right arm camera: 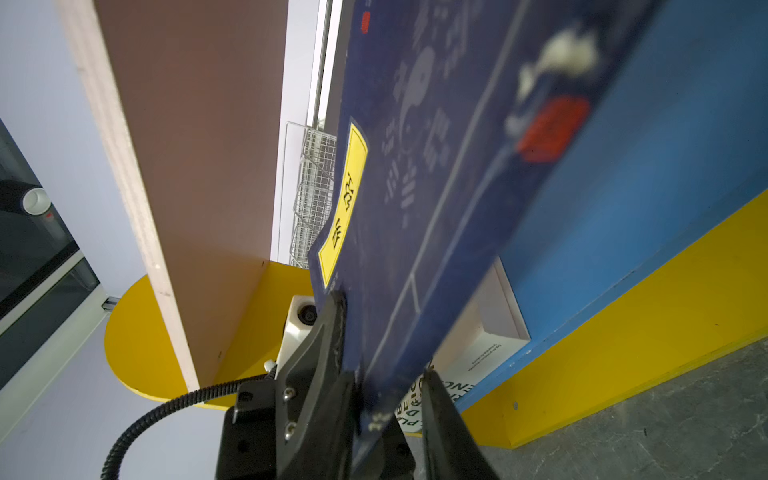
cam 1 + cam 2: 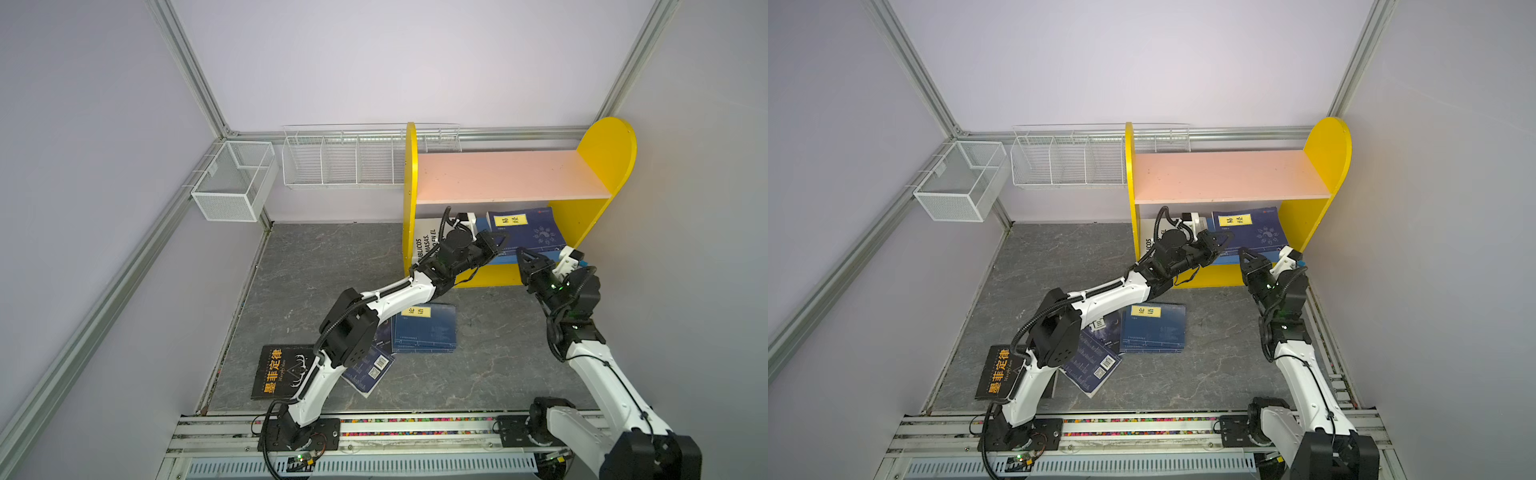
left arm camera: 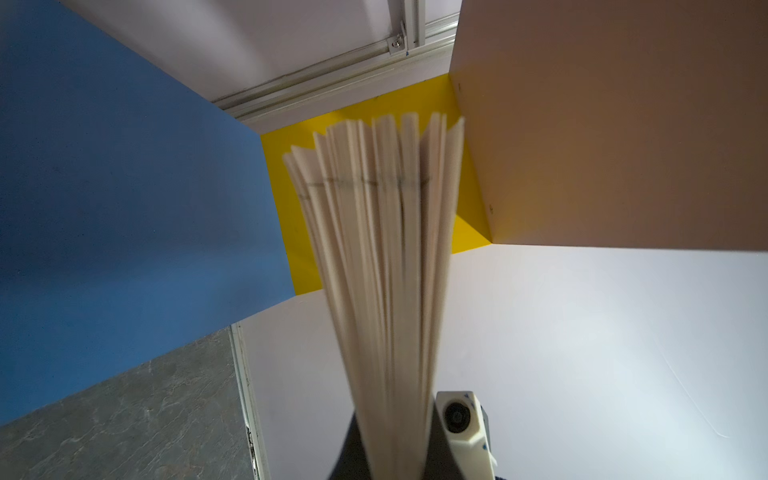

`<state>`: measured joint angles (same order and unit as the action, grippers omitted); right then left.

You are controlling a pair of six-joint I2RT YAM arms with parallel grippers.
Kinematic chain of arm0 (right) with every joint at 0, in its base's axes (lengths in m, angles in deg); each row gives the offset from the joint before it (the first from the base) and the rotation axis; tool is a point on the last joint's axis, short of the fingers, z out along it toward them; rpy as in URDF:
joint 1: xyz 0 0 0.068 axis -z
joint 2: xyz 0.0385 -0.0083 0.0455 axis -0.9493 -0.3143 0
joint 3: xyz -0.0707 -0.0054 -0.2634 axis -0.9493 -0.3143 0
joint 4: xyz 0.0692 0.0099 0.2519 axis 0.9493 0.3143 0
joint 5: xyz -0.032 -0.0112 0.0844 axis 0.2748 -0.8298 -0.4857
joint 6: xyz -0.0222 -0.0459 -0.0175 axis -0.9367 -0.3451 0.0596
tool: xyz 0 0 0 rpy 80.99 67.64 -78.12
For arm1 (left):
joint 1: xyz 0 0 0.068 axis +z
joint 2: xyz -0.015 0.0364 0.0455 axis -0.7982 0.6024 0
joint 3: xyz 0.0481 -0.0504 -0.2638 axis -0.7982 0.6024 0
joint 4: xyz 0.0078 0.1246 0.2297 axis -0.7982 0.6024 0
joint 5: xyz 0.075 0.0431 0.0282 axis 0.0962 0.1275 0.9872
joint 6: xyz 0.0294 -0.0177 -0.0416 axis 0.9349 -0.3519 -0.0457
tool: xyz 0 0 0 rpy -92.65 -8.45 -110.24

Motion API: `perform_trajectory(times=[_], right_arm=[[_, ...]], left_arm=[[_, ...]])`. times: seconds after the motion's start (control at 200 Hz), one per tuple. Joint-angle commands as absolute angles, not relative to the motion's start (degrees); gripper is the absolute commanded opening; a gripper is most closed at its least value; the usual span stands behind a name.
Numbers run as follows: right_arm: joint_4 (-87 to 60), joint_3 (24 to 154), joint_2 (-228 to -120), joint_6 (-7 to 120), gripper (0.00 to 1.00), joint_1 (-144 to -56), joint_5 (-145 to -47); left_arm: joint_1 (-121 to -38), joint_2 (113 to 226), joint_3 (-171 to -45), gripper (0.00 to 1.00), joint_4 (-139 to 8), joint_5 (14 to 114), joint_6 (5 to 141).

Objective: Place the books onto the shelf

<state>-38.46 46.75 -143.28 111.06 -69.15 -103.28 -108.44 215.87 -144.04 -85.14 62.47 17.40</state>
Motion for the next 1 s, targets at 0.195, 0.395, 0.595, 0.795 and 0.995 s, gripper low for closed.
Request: perform_trajectory(times=[0.195,0.395,0.595,0.795,0.995], right_arm=[[-46.9,44.3,-146.4,114.9,0.08,-69.3,-101.5],[-50.7,43.7,-148.5,116.6,0.07,-67.6,-101.6],[-49.4,44.8,-149.8,116.5,0.07,-64.7,-102.0],[-53.5,48.2,-158.0,118.5,0.07,-62.0,-106.5],[-63.2,49.5,-167.9,123.1,0.07,-59.7,-107.7]], left_arm=[[-109.0,215.6,-148.4,0.0,-88.5,59.6,16.5],[-108.6,211.7,-144.1,0.48,-86.9,60.3,20.3],[-107.7,202.2,-135.4,1.0,-81.2,61.6,29.1],[-108.1,190.9,-124.8,1.0,-75.0,60.1,41.0],[-108.1,179.8,-111.7,1.0,-73.2,58.8,48.2]])
